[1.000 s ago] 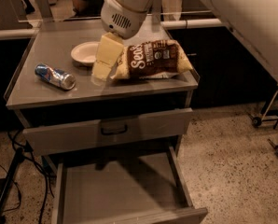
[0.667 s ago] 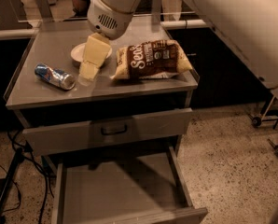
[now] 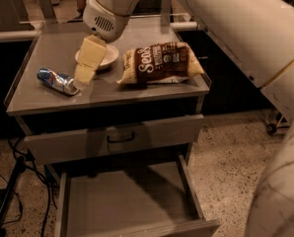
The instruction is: Place redbull can into middle drawer
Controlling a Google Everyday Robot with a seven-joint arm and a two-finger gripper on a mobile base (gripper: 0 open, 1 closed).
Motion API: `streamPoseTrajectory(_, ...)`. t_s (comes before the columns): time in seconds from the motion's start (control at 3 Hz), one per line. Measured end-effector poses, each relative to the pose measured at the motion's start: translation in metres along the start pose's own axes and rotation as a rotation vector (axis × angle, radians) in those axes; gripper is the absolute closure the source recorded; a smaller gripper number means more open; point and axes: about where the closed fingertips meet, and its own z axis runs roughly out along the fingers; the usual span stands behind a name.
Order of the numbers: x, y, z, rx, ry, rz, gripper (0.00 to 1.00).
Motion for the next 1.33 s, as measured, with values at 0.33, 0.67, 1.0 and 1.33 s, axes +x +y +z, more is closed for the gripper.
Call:
streamPoseTrajectory(0.33, -0.022, 0.002, 0.027, -0.062, -0.046, -0.032, 0.0)
streamPoseTrajectory(0.67, -0.043, -0.004, 0.048, -0.109, -0.084, -0.069, 0.0)
streamPoseTrajectory(1.0, -0.056, -0.008, 0.064, -0.151, -0.122, -0.086, 0.0)
streamPoseTrajectory(1.33, -0.056, -0.009, 0.064, -0.151, -0.123, -0.085, 0.0)
